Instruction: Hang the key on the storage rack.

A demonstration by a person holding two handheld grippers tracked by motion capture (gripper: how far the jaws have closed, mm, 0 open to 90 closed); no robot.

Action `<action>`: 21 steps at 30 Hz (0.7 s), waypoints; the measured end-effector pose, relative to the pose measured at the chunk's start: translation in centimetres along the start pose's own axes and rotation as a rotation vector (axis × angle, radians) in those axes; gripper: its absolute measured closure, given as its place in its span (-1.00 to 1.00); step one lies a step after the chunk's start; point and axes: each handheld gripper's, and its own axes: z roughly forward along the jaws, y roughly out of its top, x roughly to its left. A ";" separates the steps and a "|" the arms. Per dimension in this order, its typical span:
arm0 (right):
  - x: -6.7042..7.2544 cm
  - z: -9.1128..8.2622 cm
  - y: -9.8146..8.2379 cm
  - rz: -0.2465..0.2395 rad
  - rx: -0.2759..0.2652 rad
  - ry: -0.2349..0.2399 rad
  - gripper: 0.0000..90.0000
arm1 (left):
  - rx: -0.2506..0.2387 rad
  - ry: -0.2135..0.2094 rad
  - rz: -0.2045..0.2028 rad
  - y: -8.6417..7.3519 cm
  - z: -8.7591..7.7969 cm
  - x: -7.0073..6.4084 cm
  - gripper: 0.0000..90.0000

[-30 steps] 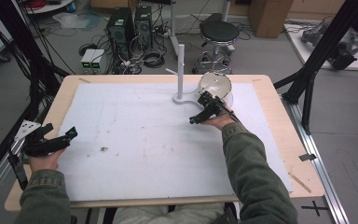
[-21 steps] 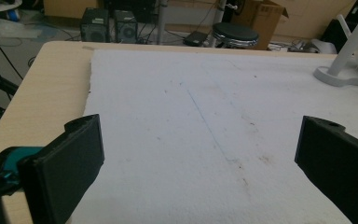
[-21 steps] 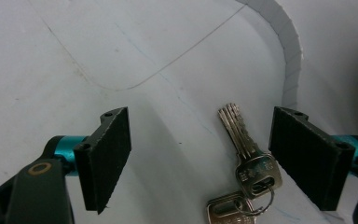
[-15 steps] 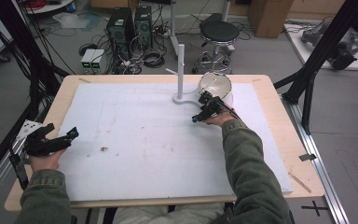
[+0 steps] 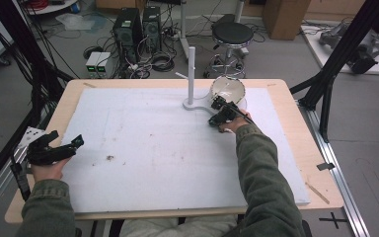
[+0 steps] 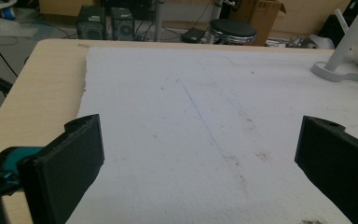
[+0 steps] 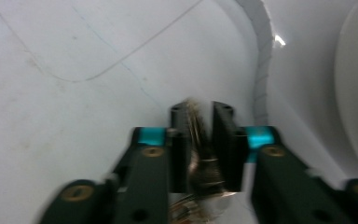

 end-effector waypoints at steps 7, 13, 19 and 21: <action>0.8 -0.1 0.1 -0.022 0.004 -0.045 0.84 | -0.001 -0.002 0.001 0.0 0.0 0.0 -0.96; 1.2 -0.4 0.2 -0.025 0.011 -0.063 0.84 | 0.000 -0.001 -0.001 0.0 0.0 0.0 -0.96; 1.6 -1.3 0.4 -0.007 0.004 -0.063 0.84 | -0.002 -0.004 0.006 0.0 -0.1 -0.1 -0.96; 1.6 -1.7 0.3 0.001 0.006 -0.052 0.84 | -0.002 -0.001 0.004 0.0 -0.1 -0.1 -0.96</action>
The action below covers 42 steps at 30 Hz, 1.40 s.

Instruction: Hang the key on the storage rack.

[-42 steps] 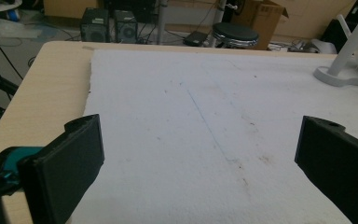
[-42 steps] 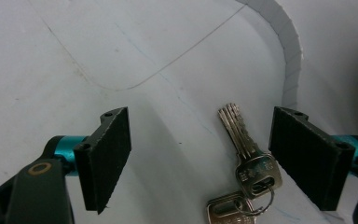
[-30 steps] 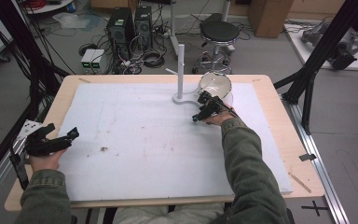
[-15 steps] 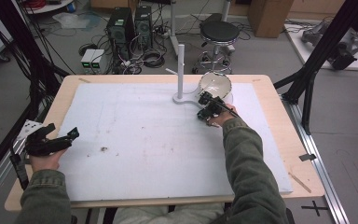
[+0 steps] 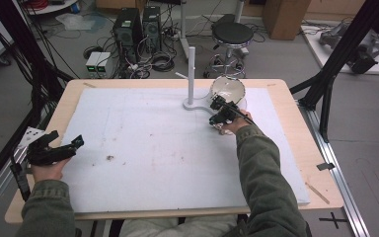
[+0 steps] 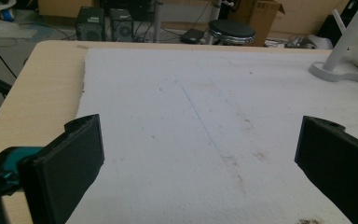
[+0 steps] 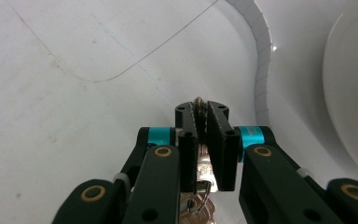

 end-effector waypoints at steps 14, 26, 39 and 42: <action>0.4 -2.9 -0.8 0.045 -0.113 0.009 0.84 | -0.001 -0.002 0.003 0.0 -0.2 -0.1 -0.96; 0.4 -5.6 -1.0 0.105 -0.222 0.040 0.84 | 0.005 0.003 0.009 0.0 -0.1 -0.2 -0.96; -0.5 -7.8 -1.7 0.152 -0.305 0.044 0.84 | 0.003 0.007 0.011 0.0 -0.1 -0.2 -0.96; -0.8 -8.5 -2.0 0.165 -0.319 0.051 0.84 | 0.003 0.005 0.007 0.0 -0.1 -0.2 -0.96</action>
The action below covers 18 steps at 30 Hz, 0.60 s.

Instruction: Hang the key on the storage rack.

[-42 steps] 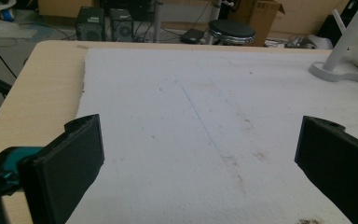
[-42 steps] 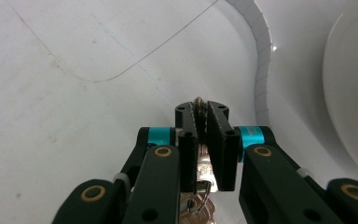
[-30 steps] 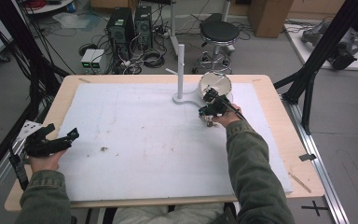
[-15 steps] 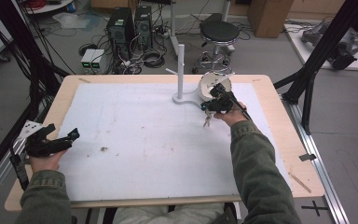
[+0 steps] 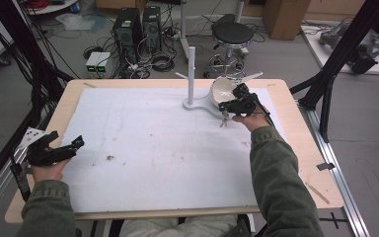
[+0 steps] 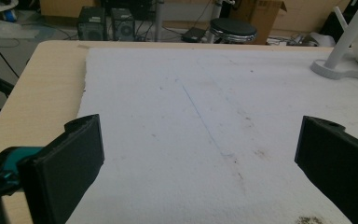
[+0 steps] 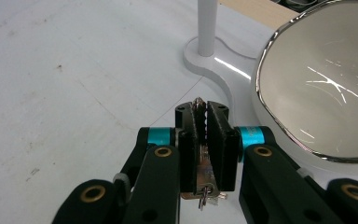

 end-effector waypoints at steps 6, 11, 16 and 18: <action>-0.7 -0.8 -0.2 0.021 -0.011 -0.003 0.84 | 0.005 -0.001 0.003 0.0 0.1 0.0 -0.96; -0.5 -0.9 0.4 0.007 -0.004 -0.007 0.84 | 0.003 0.000 0.002 0.0 0.1 0.0 -0.96; 0.0 -1.3 2.0 -0.010 -0.026 0.000 0.84 | 0.003 -0.002 0.002 0.0 0.1 0.0 -0.96; 0.1 -1.4 2.6 -0.021 -0.026 -0.001 0.84 | 0.002 -0.002 0.001 0.0 0.1 0.0 -0.96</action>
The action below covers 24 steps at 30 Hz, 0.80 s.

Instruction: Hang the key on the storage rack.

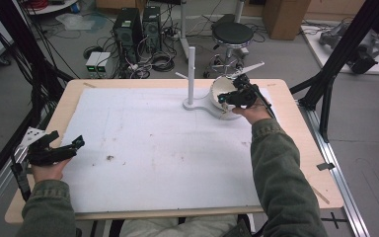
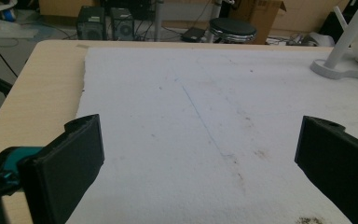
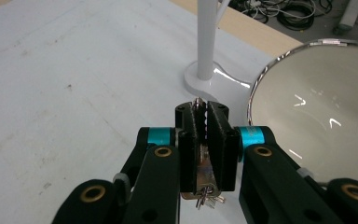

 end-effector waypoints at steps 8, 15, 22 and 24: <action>0.7 -0.8 2.4 -0.027 -0.014 0.004 0.84 | -0.001 -0.001 -0.001 0.0 0.0 0.0 -0.96; 1.1 -1.3 4.0 -0.042 -0.033 0.010 0.84 | -0.003 -0.002 -0.002 0.0 0.0 0.0 -0.96; 1.5 -1.3 5.7 -0.062 -0.038 0.024 0.84 | -0.005 -0.001 -0.003 0.0 0.0 0.1 -0.96; 1.5 -1.4 6.2 -0.066 -0.050 0.030 0.84 | -0.005 0.000 -0.003 0.0 0.0 0.1 -0.96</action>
